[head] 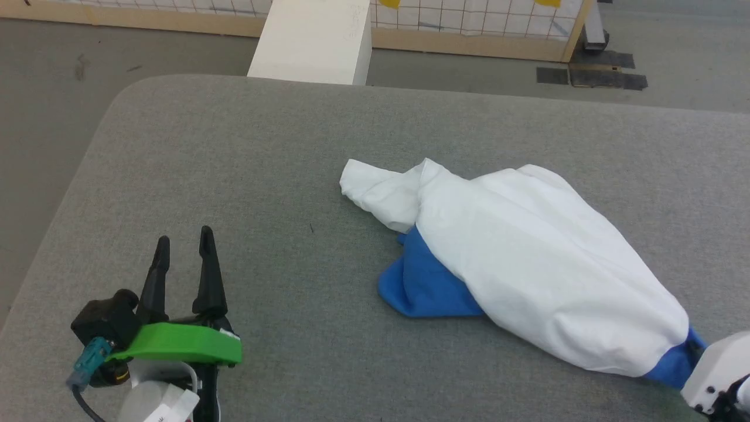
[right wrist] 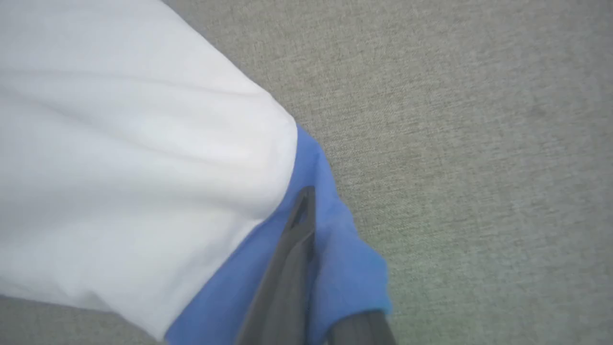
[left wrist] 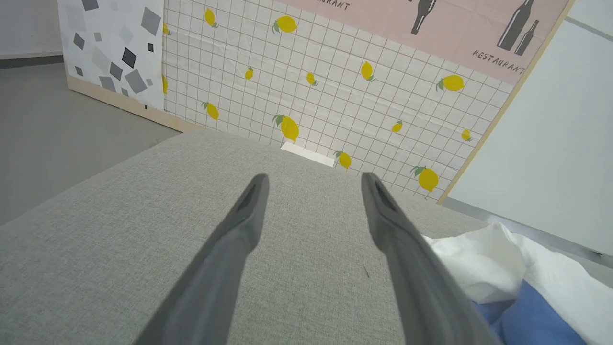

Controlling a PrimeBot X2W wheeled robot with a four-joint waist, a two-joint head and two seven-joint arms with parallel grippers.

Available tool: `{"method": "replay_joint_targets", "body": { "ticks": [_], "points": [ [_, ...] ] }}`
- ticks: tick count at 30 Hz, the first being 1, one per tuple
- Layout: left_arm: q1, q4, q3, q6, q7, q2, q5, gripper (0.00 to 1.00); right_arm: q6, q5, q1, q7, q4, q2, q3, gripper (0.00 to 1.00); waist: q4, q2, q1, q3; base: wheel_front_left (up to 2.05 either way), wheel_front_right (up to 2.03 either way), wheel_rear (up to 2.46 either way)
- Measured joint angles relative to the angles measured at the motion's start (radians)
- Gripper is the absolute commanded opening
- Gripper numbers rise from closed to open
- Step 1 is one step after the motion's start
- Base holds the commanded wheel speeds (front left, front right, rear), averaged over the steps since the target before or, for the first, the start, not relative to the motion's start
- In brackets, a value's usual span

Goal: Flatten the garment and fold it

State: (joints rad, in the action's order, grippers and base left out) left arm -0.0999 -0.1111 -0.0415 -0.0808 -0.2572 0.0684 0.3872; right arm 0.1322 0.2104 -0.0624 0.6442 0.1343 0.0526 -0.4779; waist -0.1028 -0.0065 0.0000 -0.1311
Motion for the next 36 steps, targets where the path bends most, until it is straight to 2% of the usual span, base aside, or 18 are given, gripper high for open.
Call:
{"method": "replay_joint_targets", "body": {
  "ticks": [1, 2, 7, 9, 12, 16, 20, 25, 28, 32, 36],
  "points": [
    [0.001, -0.004, 0.001, -0.002, 0.000, 0.000, 0.000, 1.00, 0.000, 0.020, 0.010, -0.014, 0.015, -0.001, 0.009, 0.09, 0.002, 0.0000, 0.0000, 0.003, 0.00, 0.00, 0.00],
    [0.003, -0.010, 0.002, -0.002, 0.000, -0.001, 0.001, 1.00, 0.000, 0.039, 0.016, -0.038, 0.027, -0.002, 0.020, 1.00, 0.005, 0.0000, 0.0000, 0.006, 0.00, 0.00, 0.00],
    [0.021, -0.033, 0.011, -0.002, 0.036, -0.002, 0.026, 1.00, 0.000, 0.157, 0.005, -0.195, 0.025, -0.003, 0.020, 1.00, 0.023, 0.0000, 0.0000, 0.042, 0.00, 0.00, 0.00],
    [0.026, -0.035, 0.019, -0.002, 0.065, -0.003, 0.039, 1.00, 0.000, 0.177, 0.003, -0.231, -0.001, -0.004, -0.006, 1.00, 0.029, 0.0000, 0.0000, 0.057, 0.00, 0.00, 0.00],
    [0.025, -0.035, 0.052, -0.002, 0.142, -0.004, 0.067, 1.00, 0.000, 0.149, 0.005, -0.258, -0.044, -0.004, -0.074, 1.00, 0.038, 0.0000, 0.0000, 0.082, 0.00, 0.00, 0.00],
    [-0.005, -0.036, 0.142, 0.003, 0.309, -0.009, 0.103, 1.00, 0.000, 0.126, 0.010, -0.252, -0.085, -0.002, -0.140, 1.00, 0.053, 0.0000, 0.0000, 0.107, 0.00, 0.00, 0.00],
    [-0.097, -0.050, 0.279, 0.021, 0.552, -0.012, 0.144, 1.00, 0.000, 0.106, 0.013, -0.236, -0.114, -0.002, -0.168, 1.00, 0.077, 0.0000, 0.0000, 0.113, 0.00, 0.00, 0.00],
    [-0.217, -0.117, 0.454, 0.054, 0.804, -0.016, 0.149, 1.00, 0.000, 0.106, 0.012, -0.225, -0.122, -0.002, -0.148, 1.00, 0.110, 0.0000, 0.0000, 0.099, 0.00, 0.00, 0.00],
    [-0.284, -0.206, 0.536, 0.075, 0.942, -0.017, 0.112, 1.00, 0.000, 0.110, 0.005, -0.225, -0.120, -0.002, -0.120, 1.00, 0.134, 0.0000, 0.0000, 0.081, 0.00, 0.00, 0.00],
    [-0.339, -0.299, 0.575, 0.100, 1.024, -0.012, 0.062, 1.00, 0.000, 0.116, -0.011, -0.233, -0.112, -0.004, -0.096, 1.00, 0.169, 0.0000, 0.0000, 0.055, 0.00, 0.00, 0.00],
    [-0.351, -0.356, 0.587, 0.099, 1.045, -0.006, 0.060, 1.00, 0.000, 0.117, -0.019, -0.249, -0.095, -0.002, -0.097, 1.00, 0.200, 0.0000, 0.0000, 0.024, 0.00, 0.00, 0.00]
  ]
}}
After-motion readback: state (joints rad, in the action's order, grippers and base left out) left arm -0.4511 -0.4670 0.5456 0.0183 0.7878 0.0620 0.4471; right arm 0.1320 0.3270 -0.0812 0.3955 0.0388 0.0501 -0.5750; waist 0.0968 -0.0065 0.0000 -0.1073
